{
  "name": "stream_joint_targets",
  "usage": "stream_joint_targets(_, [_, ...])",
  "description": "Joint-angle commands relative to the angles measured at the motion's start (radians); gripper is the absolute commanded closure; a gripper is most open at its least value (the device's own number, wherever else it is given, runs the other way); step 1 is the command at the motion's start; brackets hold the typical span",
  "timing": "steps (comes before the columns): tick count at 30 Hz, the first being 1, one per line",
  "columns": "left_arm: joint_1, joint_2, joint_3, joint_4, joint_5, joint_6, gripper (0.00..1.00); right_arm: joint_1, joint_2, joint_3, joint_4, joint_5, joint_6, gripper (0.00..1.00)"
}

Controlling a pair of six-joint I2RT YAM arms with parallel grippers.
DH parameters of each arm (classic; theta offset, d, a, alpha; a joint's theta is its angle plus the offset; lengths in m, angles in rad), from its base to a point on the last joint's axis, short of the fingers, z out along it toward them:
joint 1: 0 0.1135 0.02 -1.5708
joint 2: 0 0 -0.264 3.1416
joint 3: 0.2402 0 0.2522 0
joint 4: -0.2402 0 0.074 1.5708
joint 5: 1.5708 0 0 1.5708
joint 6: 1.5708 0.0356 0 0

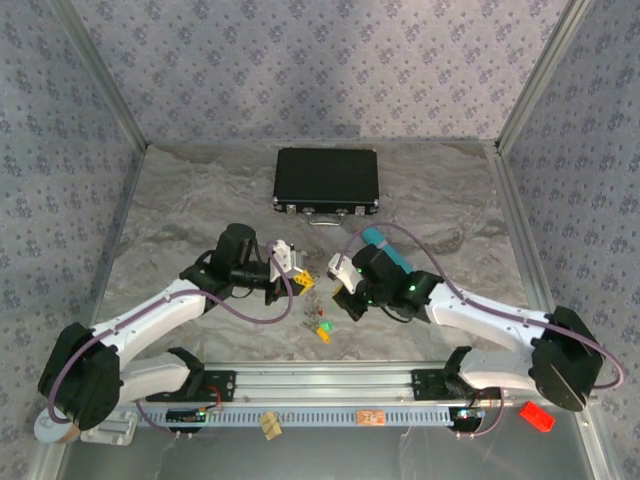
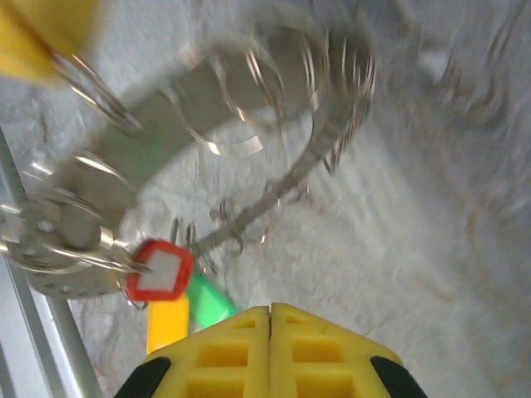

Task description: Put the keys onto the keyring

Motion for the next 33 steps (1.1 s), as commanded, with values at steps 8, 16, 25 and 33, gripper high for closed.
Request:
stream_joint_targets(8, [-0.009,-0.018,0.004,-0.021,0.015,0.064,1.00,-0.068,0.173,0.007,-0.014,-0.121,0.275,1.00])
stream_joint_targets(16, [-0.010,-0.032,-0.001,-0.016,0.010,0.067,1.00,-0.133,0.172,0.005,0.014,-0.184,0.330,0.71])
stream_joint_targets(25, [-0.015,-0.029,-0.007,-0.006,0.005,0.065,1.00,-0.153,0.020,-0.128,0.398,-0.467,0.549,0.62])
stream_joint_targets(33, [-0.014,-0.025,-0.007,-0.007,-0.001,0.067,1.00,-0.123,-0.002,-0.202,0.674,-0.464,0.760,0.51])
